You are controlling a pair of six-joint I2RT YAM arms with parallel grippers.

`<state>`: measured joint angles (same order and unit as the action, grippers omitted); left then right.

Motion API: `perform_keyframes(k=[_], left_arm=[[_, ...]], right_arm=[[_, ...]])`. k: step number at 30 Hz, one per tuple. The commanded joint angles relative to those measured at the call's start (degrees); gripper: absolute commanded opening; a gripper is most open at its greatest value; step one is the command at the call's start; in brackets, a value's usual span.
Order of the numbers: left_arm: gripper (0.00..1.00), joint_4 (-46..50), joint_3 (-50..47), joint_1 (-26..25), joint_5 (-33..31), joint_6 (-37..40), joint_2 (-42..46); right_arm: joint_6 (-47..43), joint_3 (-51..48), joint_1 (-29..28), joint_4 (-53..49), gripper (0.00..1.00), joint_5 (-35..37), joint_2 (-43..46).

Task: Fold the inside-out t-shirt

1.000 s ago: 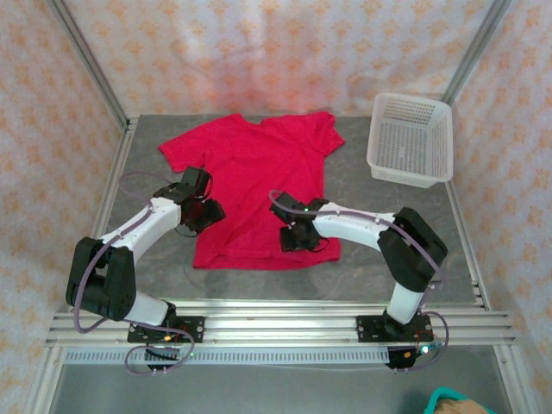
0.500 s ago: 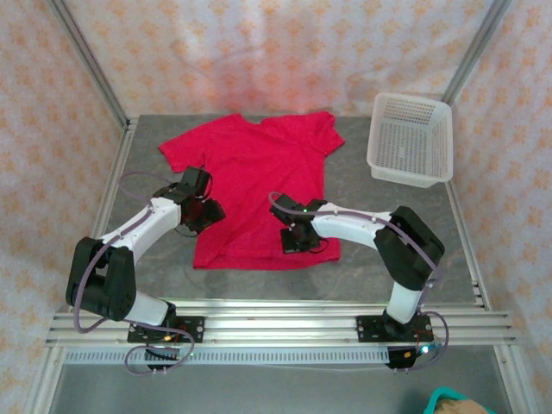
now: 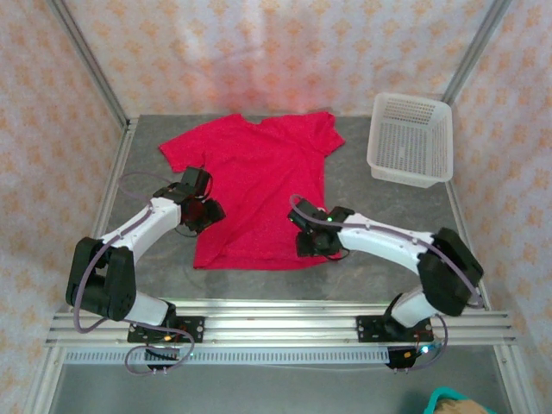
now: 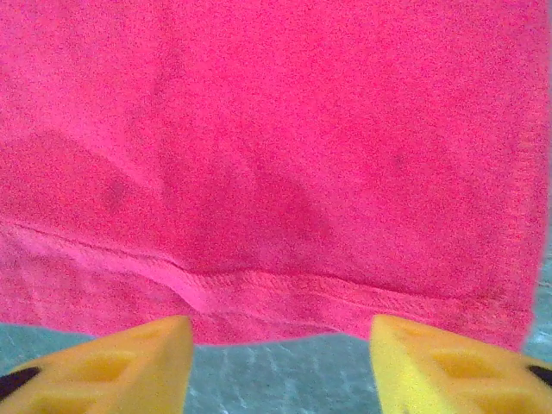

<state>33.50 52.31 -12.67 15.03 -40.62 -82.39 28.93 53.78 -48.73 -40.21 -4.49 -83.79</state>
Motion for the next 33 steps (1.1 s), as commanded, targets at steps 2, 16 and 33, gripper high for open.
perform_keyframes(k=[2, 16, 33], left_arm=[[0.46, 0.1, -0.3, -0.4, 0.2, 0.1, -0.1], [0.46, 0.5, -0.5, -0.4, 0.2, 0.1, 0.6], [0.44, 0.9, 0.1, -0.4, 0.0, 0.4, 0.4]], right_arm=[[2.6, -3.7, -0.3, 1.2, 0.64, 3.6, 2.8], [1.8, -6.7, 1.3, -1.1, 0.73, 11.2, 1.7], [0.6, -8.4, 3.8, 1.8, 0.36, 8.0, -1.1]])
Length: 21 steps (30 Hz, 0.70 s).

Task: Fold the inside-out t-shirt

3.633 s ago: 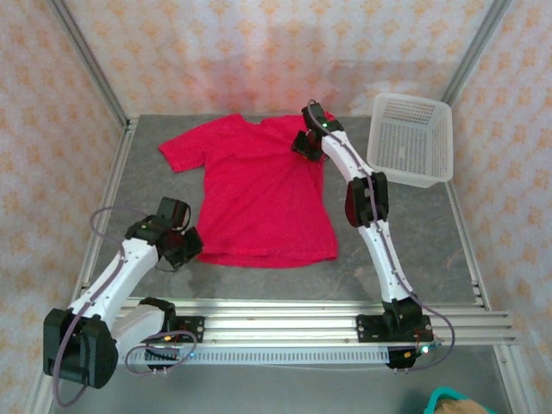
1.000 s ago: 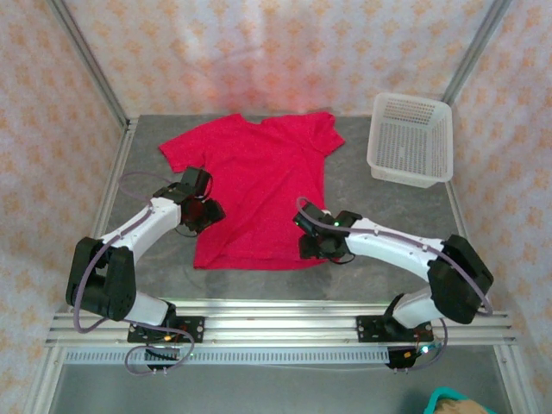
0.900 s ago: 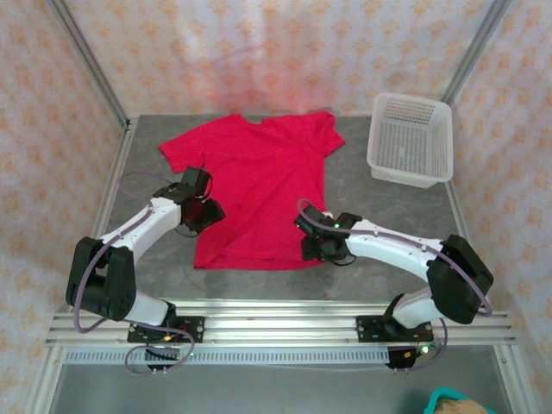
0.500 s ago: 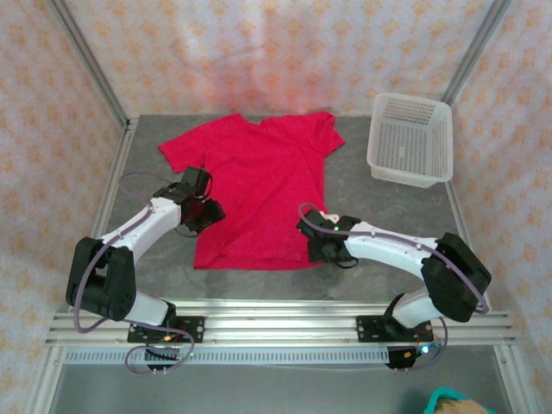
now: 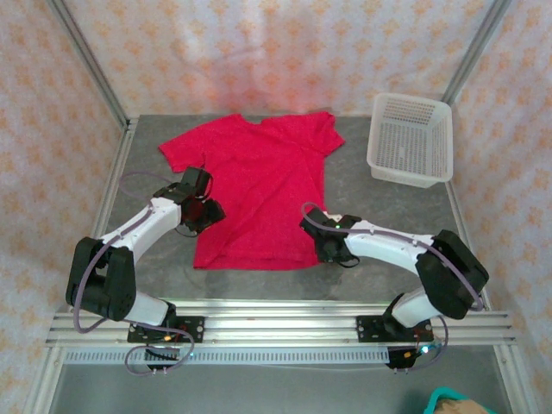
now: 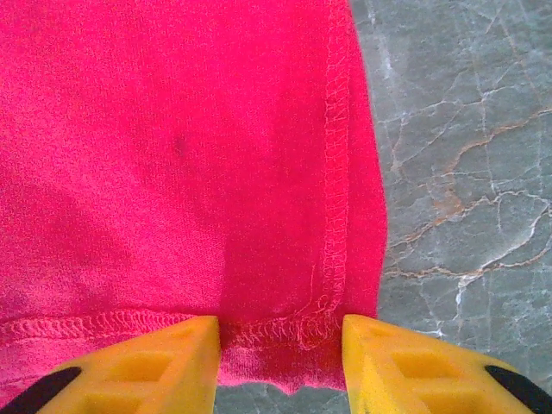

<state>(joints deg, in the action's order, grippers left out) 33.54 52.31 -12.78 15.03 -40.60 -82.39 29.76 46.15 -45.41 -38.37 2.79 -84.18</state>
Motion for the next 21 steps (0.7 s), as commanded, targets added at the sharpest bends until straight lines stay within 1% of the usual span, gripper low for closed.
perform_keyframes(k=[1, 3, 10, 11, 13, 14, 17, 21], left_arm=[[0.44, 0.9, 0.1, -0.3, -0.1, 0.3, 0.4], [0.44, 1.0, 0.3, -0.3, 0.0, 0.3, 0.4], [0.44, 0.8, 0.3, -0.5, -0.4, 0.8, 0.6], [0.44, 0.8, 0.4, -0.6, -0.7, 0.9, 0.7], [0.44, 1.0, 0.6, -1.2, -1.0, 1.4, 0.8], [0.44, 1.1, 0.8, -1.4, -1.1, 1.6, 0.8], [0.44, 1.5, 1.3, -2.1, -1.4, 1.9, 0.6], [0.44, 1.9, 2.4, -3.6, -1.2, 3.4, 0.3]], right_arm=[[-0.2, -0.7, 0.6, 0.0, 0.32, 0.7, -0.6], [-0.3, -0.4, 0.8, -0.4, 0.25, 0.6, -0.2], [-0.8, 2.7, 0.8, -4.7, 0.23, -0.5, 2.4], [-1.0, 3.1, 0.8, -5.3, 0.19, -0.8, 2.9], [-1.2, 3.9, 0.8, -6.1, 0.14, -1.4, 3.5], [-1.4, 4.2, 0.8, -6.4, 0.08, -1.6, 3.7], [-1.7, 4.7, 0.8, -6.7, 0.02, -2.0, 3.4], [-2.1, 6.1, 0.8, -7.9, 0.04, -3.0, 2.7]])
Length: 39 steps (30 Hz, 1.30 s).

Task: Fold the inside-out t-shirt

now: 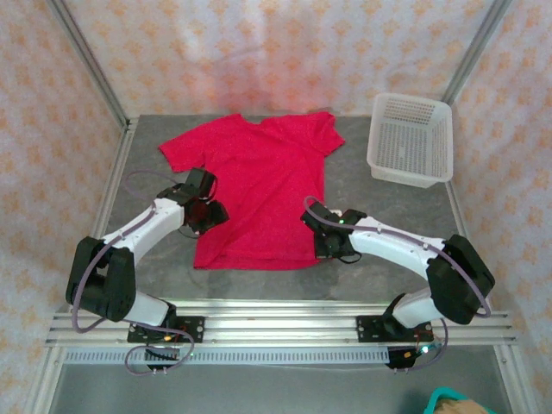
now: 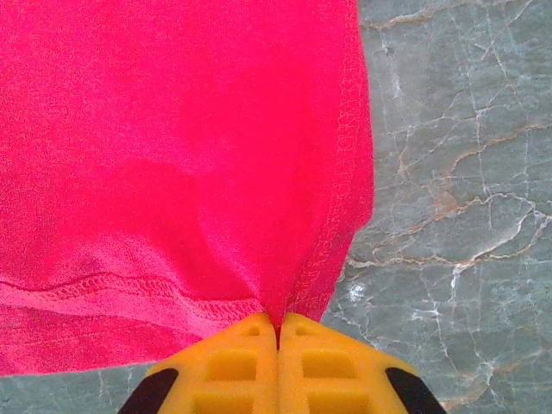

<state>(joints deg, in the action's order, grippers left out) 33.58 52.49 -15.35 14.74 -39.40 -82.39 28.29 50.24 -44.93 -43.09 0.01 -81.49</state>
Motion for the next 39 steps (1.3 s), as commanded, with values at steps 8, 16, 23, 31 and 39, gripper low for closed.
perform_keyframes(k=[8, 16, 23, 31, 39], left_arm=[[0.54, -2.6, 2.5, -10.8, -0.2, 16.0, 5.1], [0.71, -19.5, -5.2, -24.5, -0.5, 36.4, 8.9], [0.67, -14.1, 0.0, -28.2, -1.3, 48.6, -0.9], [0.66, -5.9, 0.7, -32.4, -11.2, 53.7, -4.2], [0.67, -12.8, 0.3, -36.0, -14.0, 55.1, -8.7]], right_arm=[[0.9, 4.5, 5.1, -3.5, 0.02, -7.7, 3.8], [3.3, 1.1, 13.4, 4.9, 0.0, -17.6, 6.3], [2.8, -0.2, 14.3, 5.0, 0.01, -18.9, 7.3], [2.4, -4.8, 14.8, 5.1, 0.02, -17.9, 9.8], [1.6, -4.8, 15.1, 4.6, 0.02, -17.7, 10.2]])
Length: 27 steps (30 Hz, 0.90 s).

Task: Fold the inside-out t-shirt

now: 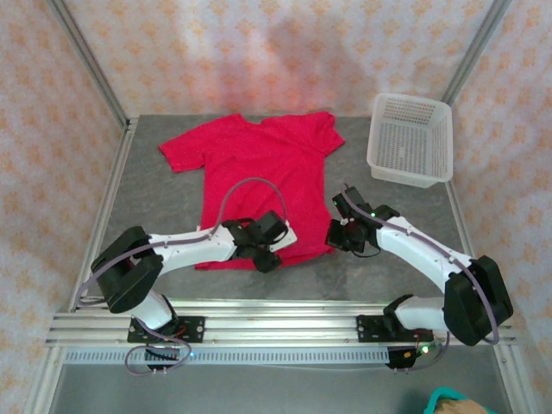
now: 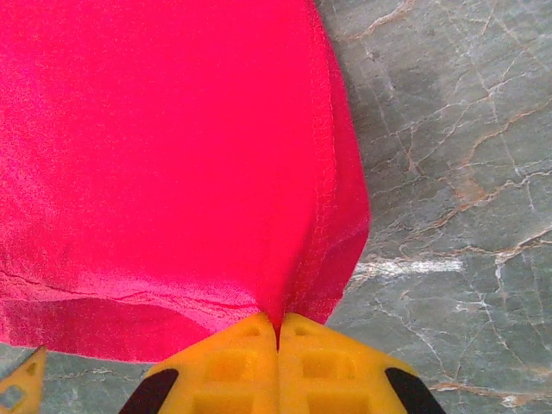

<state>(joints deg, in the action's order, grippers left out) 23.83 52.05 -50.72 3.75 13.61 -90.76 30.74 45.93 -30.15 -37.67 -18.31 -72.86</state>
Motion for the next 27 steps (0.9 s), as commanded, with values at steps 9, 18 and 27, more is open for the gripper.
perform_keyframes(k=[9, 18, 27], left_arm=[[0.61, -7.2, 1.7, 0.1, -1.3, 4.7, -5.4], [0.05, -5.6, 4.0, 1.4, 0.0, 4.5, -6.9], [0.0, 2.8, 10.7, 1.5, -1.9, 4.4, -4.9]], right_arm=[[-1.0, -1.2, 0.4, -1.7, 0.02, 0.6, 3.1], [-0.9, -1.6, 0.4, -2.0, 0.02, 0.3, 4.3], [-1.6, -1.5, 0.4, -1.9, 0.01, 1.2, 3.0]])
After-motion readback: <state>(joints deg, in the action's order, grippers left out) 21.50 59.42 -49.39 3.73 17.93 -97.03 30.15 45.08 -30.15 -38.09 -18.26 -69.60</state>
